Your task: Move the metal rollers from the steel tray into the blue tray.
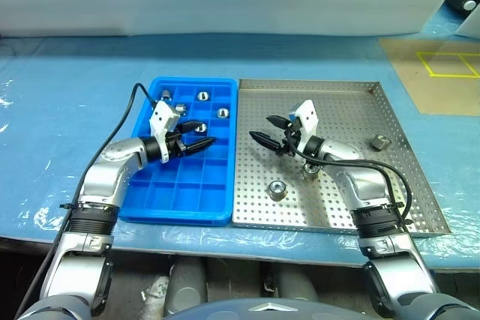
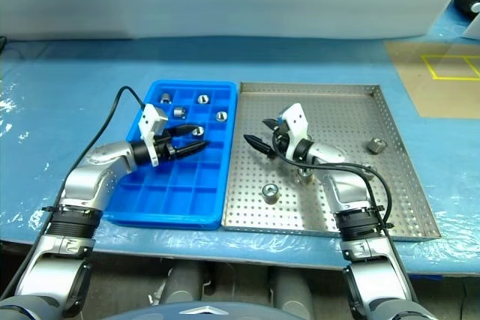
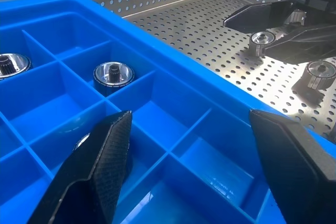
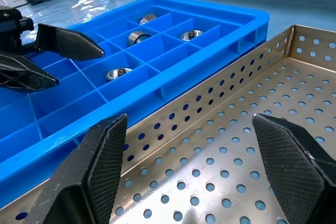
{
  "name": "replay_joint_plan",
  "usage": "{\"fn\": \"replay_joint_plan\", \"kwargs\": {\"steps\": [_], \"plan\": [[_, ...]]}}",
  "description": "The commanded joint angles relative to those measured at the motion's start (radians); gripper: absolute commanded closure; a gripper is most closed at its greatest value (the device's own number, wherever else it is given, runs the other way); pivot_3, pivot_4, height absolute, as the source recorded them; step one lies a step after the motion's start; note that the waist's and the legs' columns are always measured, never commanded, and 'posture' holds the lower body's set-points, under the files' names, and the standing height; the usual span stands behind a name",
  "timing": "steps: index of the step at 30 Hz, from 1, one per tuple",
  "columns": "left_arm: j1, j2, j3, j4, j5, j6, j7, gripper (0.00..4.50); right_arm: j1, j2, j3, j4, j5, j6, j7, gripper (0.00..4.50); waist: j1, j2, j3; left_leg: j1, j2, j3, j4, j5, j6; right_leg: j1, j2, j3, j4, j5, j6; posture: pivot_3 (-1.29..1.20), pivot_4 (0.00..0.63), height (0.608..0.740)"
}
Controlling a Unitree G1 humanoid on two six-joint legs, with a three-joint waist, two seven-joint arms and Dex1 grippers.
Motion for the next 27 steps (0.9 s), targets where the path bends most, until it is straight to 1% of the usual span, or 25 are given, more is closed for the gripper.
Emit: {"fn": "replay_joint_plan", "kwargs": {"steps": [1, 8, 11, 16, 18, 21, 24, 27], "plan": [[-0.013, 0.015, 0.009, -0.018, -0.003, -0.016, -0.008, 0.73, -0.003, -0.007, -0.009, -0.052, 0.011, -0.004, 0.006, 0.59, 0.000, 0.000, 0.000, 0.000, 0.000, 0.000, 0.000, 0.000, 0.000, 0.000, 0.000, 0.000, 0.000, 0.000, 0.000, -0.02, 0.150, 0.740], [-0.010, 0.016, 0.007, -0.024, -0.004, -0.015, -0.011, 0.73, 0.001, -0.011, -0.006, -0.061, 0.010, -0.001, 0.008, 0.59, 0.000, 0.000, 0.000, 0.000, 0.000, 0.000, 0.000, 0.000, 0.000, 0.000, 0.000, 0.000, 0.000, 0.000, 0.000, -0.02, 0.150, 0.740], [-0.053, 0.008, 0.009, -0.046, -0.039, 0.021, -0.026, 0.73, 0.000, -0.033, -0.018, -0.089, 0.023, 0.016, 0.022, 0.59, 0.000, 0.000, 0.000, 0.000, 0.000, 0.000, 0.000, 0.000, 0.000, 0.000, 0.000, 0.000, 0.000, 0.000, 0.000, -0.04, 0.150, 0.740], [-0.167, 0.010, -0.077, -0.032, -0.019, 0.002, -0.141, 0.73, 0.021, -0.127, -0.062, -0.202, 0.101, 0.108, 0.087, 0.59, 0.009, 0.000, 0.000, 0.000, -0.001, 0.000, 0.001, 0.000, 0.000, 0.001, 0.000, 0.000, 0.000, 0.000, 0.000, -0.07, 0.150, 0.740], [-0.231, -0.011, -0.122, 0.001, -0.007, -0.019, -0.193, 0.73, 0.058, -0.190, -0.079, -0.269, 0.135, 0.154, 0.122, 0.59, 0.009, 0.000, 0.000, 0.000, -0.001, 0.000, 0.001, 0.000, 0.000, 0.001, -0.001, 0.001, 0.000, 0.000, 0.000, -0.10, 0.150, 0.740], [-0.281, -0.033, -0.178, 0.041, 0.014, -0.049, -0.261, 0.73, 0.100, -0.247, -0.101, -0.332, 0.166, 0.195, 0.139, 0.59, 0.006, 0.000, 0.000, 0.000, -0.001, 0.000, 0.001, 0.000, 0.000, 0.002, 0.000, 0.001, -0.001, 0.000, 0.000, -0.13, 0.150, 0.740], [-0.349, -0.084, -0.295, 0.136, 0.069, -0.117, -0.390, 0.73, 0.196, -0.319, -0.165, -0.421, 0.198, 0.237, 0.140, 0.59, 0.001, 0.000, 0.000, 0.000, -0.001, 0.000, 0.001, 0.000, 0.000, 0.001, 0.000, 0.001, -0.001, 0.000, 0.000, -0.22, 0.150, 0.740], [-0.390, -0.129, -0.365, 0.248, 0.123, -0.203, -0.473, 0.73, 0.282, -0.352, -0.223, -0.488, 0.218, 0.257, 0.109, 0.59, -0.009, 0.000, 0.000, 0.001, -0.001, 0.001, 0.001, -0.002, 0.003, 0.002, 0.000, 0.002, -0.002, 0.000, 0.000, -0.28, 0.150, 0.740]]}}
